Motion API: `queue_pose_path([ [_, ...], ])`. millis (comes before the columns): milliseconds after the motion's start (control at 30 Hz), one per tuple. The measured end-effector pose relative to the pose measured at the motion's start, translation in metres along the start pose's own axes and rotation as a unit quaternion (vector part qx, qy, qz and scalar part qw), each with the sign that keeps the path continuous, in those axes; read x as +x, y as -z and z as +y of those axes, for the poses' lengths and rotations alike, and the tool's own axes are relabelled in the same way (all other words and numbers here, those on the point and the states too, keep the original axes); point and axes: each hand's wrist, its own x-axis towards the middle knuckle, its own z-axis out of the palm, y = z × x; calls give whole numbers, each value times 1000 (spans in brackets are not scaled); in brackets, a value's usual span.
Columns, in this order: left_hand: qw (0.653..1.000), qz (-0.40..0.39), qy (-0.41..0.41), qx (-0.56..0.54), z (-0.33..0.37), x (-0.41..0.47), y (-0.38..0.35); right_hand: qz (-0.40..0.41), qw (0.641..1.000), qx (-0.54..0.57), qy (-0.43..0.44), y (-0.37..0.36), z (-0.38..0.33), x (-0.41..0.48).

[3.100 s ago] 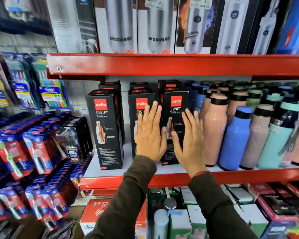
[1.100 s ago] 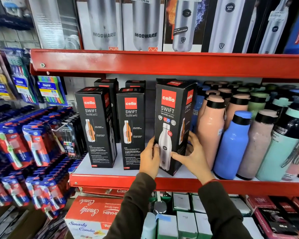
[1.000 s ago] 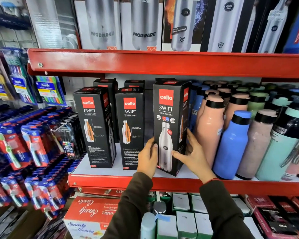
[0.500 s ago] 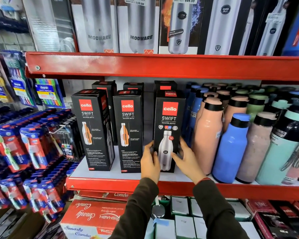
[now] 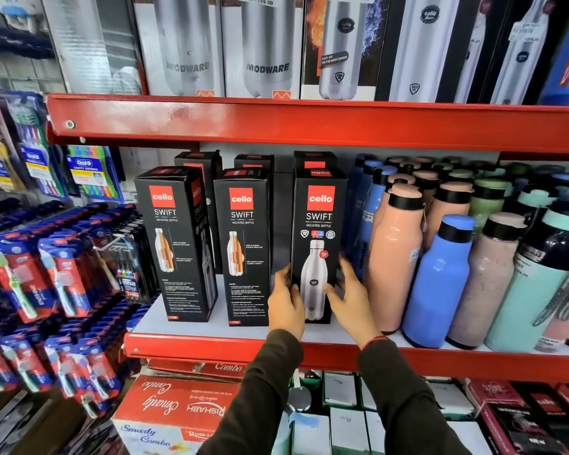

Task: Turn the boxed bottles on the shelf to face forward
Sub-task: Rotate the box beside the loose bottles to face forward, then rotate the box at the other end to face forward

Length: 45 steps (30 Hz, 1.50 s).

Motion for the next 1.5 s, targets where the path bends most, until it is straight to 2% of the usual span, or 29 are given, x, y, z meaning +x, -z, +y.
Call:
queue_pose_path([
  [167, 999, 35, 10, 7, -1, 0, 1, 111, 994, 15, -1, -3, 5, -7],
  [433, 998, 54, -12, 13, -1, -9, 11, 177, 984, 5, 14, -6, 6, -16],
  [500, 998, 47, -50, 11, 1, -12, 20, 186, 982, 18, 26, -7, 3, -20],
  [600, 981, 52, -179, 51, 4, -17, 41, 182, 980, 56, 52, -16, -9, -26],
  [700, 958, 100, -251, 96, 2, -12, 61, 143, 984, 83, 73, -38, -24, -31],
  [833, 961, 190, -183, 79, -9, -3, 81, 46, 993, 86, 65, -76, -36, -34],
  [933, 981, 137, -113, 73, -28, 8, 94, 2, 996, 80, 31, -103, -38, -32],
  [1033, 996, 61, -49, 49, -48, 15, 103, 0, 998, 58, -2, -118, -36, -30],
  [1200, 999, 45, 4, -5, -63, 19, 114, 24, 999, 42, -16, -128, -36, -32],
  [1367, 998, 25, 6, -53, -62, 20, 121, 33, 998, 48, -25, -128, -40, -36],
  [1500, 985, 12, 42, -166, -49, 14, 125, 37, 999, 35, -15, -126, -43, -36],
])
